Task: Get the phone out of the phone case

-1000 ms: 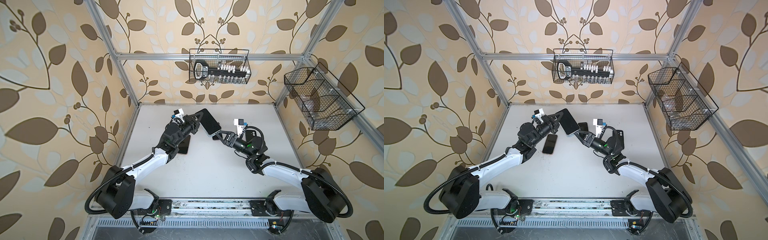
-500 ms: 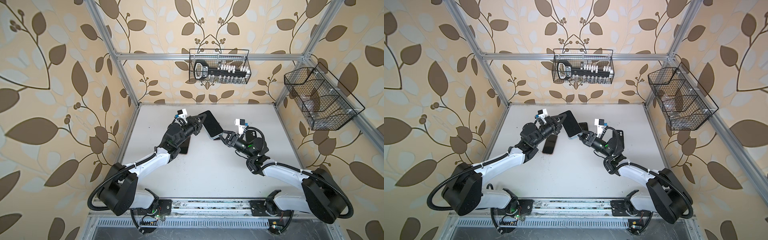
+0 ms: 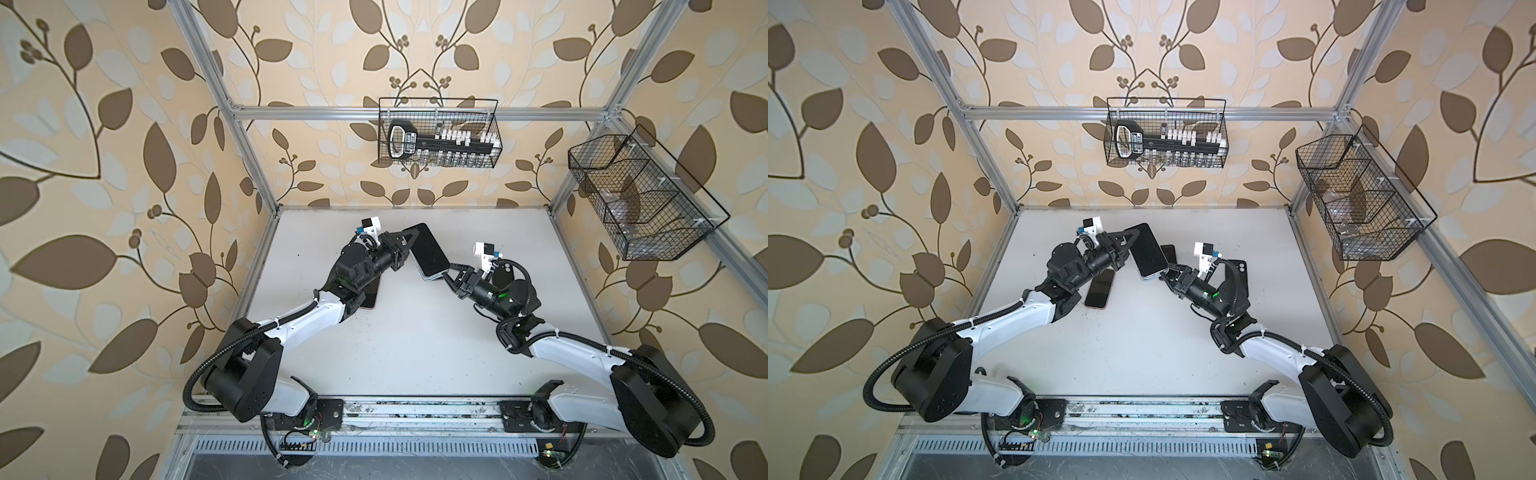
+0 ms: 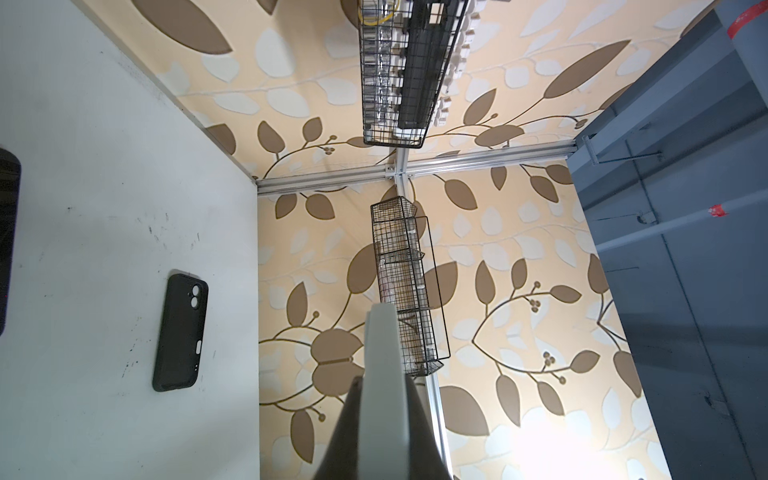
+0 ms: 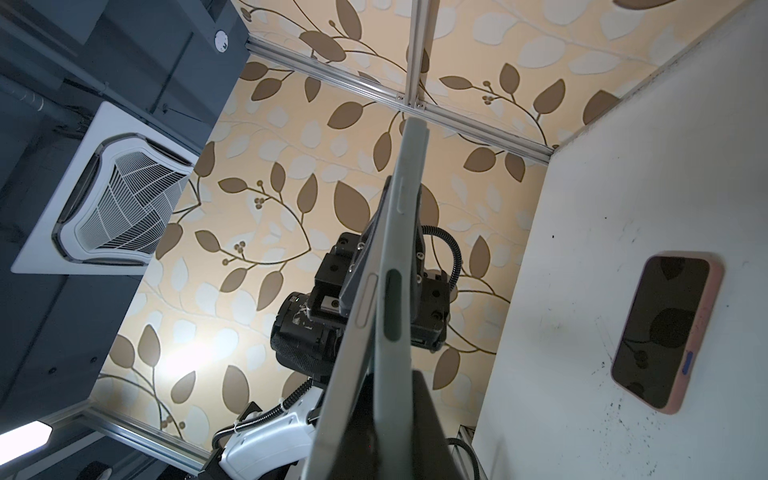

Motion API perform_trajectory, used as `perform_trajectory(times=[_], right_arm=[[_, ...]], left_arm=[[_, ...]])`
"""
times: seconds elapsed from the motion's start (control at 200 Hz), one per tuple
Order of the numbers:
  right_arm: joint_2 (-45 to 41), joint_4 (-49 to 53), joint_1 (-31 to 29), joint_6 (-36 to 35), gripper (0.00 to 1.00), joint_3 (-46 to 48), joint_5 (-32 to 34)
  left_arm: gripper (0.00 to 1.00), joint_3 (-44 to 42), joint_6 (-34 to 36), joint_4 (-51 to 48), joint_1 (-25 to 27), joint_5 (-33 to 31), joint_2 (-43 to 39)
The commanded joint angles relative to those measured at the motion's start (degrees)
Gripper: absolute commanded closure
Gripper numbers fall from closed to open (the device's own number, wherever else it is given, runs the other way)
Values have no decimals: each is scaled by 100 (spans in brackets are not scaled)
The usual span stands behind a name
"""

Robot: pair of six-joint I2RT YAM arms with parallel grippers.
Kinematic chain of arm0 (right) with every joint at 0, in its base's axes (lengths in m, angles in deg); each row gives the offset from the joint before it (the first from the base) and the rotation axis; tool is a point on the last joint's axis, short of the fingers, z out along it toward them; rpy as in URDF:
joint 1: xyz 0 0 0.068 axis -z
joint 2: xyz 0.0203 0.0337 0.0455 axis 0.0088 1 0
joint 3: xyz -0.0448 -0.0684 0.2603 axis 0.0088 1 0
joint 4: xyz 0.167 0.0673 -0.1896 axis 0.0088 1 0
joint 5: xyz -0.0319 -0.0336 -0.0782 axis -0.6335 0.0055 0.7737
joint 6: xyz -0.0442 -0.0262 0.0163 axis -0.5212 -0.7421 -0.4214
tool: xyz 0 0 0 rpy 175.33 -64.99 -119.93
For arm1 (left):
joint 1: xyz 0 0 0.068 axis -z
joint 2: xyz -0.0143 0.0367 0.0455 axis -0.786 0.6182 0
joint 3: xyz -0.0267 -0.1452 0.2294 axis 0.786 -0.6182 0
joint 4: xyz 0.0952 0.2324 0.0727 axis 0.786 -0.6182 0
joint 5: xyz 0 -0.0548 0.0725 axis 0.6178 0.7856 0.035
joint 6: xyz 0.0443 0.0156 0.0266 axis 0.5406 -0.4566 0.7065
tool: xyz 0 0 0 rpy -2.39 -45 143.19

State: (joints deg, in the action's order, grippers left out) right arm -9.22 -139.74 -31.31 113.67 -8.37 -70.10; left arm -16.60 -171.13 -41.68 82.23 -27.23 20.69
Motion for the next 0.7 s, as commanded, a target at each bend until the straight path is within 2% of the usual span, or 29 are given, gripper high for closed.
perform_trajectory(times=[0.0, 0.195, 0.315, 0.45, 0.595, 0.665, 0.695], right_arm=[[-205, -595, 56, 593, 99, 113, 223], [-219, -873, 67, 1061, 100, 268, 478], [-175, -1015, 110, 1209, 100, 344, 576], [-140, -1028, 140, 1215, 100, 342, 611], [-35, -1044, 155, 1172, 100, 304, 637], [24, -1036, 171, 1136, 100, 266, 642], [55, -1032, 172, 1127, 100, 253, 650]], left_arm=[[92, 265, 136, 319, -44, -25, 52], [84, 293, 151, 336, -44, -21, 97], [73, 302, 125, 369, -47, 6, 97], [55, 295, 134, 356, -47, 11, 97], [30, 288, 138, 272, -52, 42, 97], [23, 251, 192, 155, -49, 20, 24], [22, 235, 223, 100, -45, 0, -18]])
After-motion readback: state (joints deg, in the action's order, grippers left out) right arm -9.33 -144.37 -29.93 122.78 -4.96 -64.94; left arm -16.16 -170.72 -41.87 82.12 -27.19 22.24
